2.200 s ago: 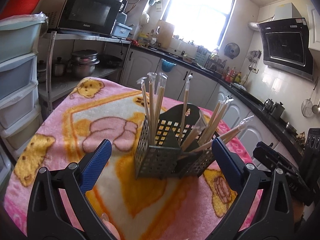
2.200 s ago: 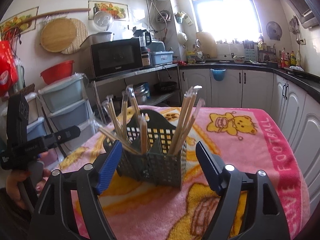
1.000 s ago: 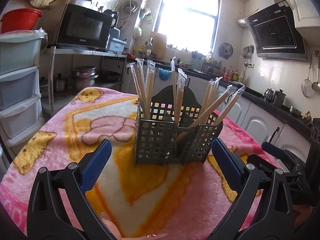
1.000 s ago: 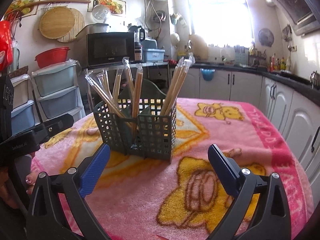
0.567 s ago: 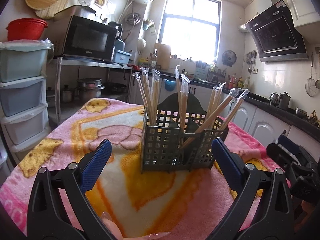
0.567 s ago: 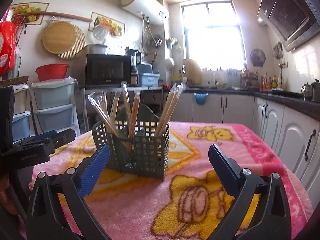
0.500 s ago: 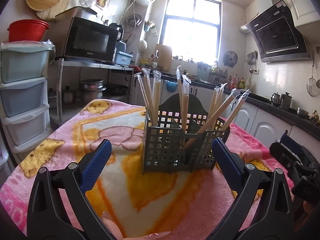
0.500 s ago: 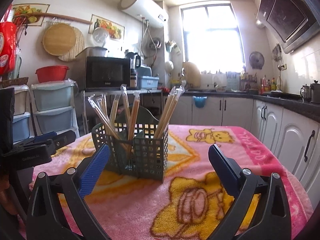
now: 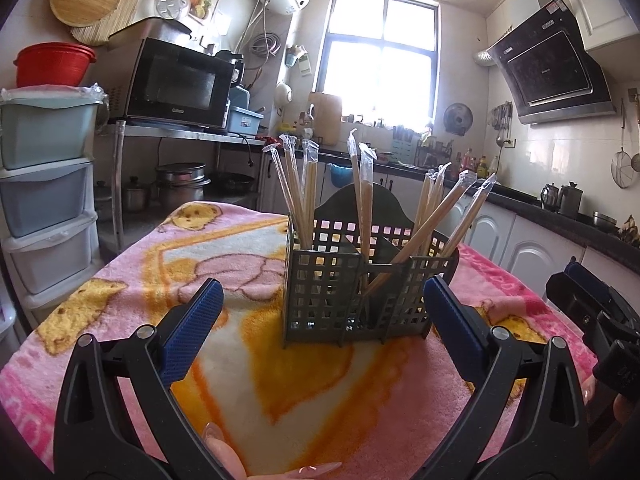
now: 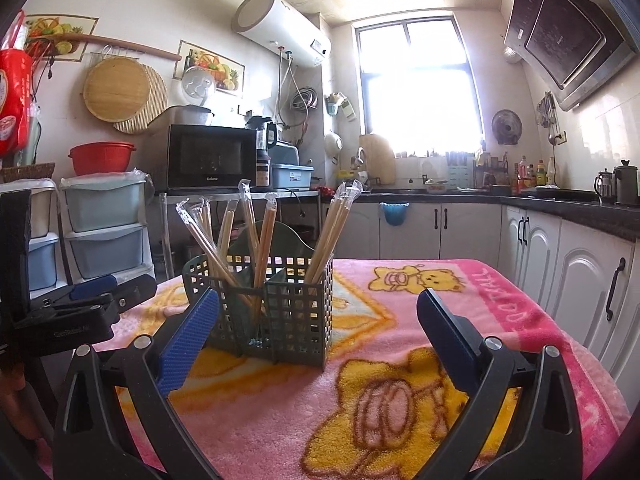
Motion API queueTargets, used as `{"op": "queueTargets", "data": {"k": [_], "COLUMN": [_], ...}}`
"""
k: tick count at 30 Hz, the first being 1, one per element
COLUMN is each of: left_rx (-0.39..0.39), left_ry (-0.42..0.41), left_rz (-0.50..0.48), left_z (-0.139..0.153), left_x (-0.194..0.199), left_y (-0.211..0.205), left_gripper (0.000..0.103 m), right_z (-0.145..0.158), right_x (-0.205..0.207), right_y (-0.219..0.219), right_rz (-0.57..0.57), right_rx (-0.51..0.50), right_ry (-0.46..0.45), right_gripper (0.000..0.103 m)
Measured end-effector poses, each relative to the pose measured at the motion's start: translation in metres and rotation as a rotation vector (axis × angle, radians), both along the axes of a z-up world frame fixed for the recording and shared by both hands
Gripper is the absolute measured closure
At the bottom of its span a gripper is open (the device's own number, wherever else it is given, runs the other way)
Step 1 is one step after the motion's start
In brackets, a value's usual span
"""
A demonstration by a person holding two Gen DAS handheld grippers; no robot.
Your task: Organize utensils
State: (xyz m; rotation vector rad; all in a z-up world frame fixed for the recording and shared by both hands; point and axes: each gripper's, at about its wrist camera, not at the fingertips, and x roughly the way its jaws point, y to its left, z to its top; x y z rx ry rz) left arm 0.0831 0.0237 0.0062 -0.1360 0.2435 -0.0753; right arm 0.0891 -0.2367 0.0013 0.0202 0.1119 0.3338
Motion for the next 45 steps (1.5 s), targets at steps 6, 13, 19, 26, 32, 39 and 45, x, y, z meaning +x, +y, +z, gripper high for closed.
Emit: {"op": "queueTargets", "data": {"k": [6, 13, 19, 26, 32, 39, 45], "left_rx": [0.004, 0.002, 0.002, 0.0, 0.001, 0.002, 0.01], "left_ry": [0.003, 0.001, 0.001, 0.001, 0.002, 0.0, 0.004], "left_rz": [0.0, 0.0, 0.0, -0.002, -0.002, -0.005, -0.004], "left_z": [0.0005, 0.0002, 0.0001, 0.0001, 0.0001, -0.0001, -0.0001], "left_x": [-0.0008, -0.0007, -0.0006, -0.0007, -0.0008, -0.0005, 0.0], "left_y": [-0.001, -0.0007, -0.0009, -0.0007, -0.0008, -0.0008, -0.0013], "left_gripper": [0.011, 0.011, 0.01, 0.011, 0.01, 0.011, 0.011], "right_z": [0.0001, 0.0, 0.0007, 0.0007, 0.0006, 0.0002, 0.0], "right_x": [-0.0008, -0.0008, -0.0011, -0.0006, -0.0005, -0.0003, 0.0], "right_y": [-0.0006, -0.0004, -0.0001, 0.0, 0.0, 0.0007, 0.0006], "right_rz": [0.001, 0.002, 0.002, 0.002, 0.001, 0.002, 0.002], "right_rx": [0.001, 0.0, 0.001, 0.002, 0.001, 0.001, 0.001], "right_ry": [-0.001, 0.0, 0.001, 0.005, 0.004, 0.005, 0.005], "right_gripper": [0.007, 0.007, 0.007, 0.007, 0.007, 0.007, 0.007]}}
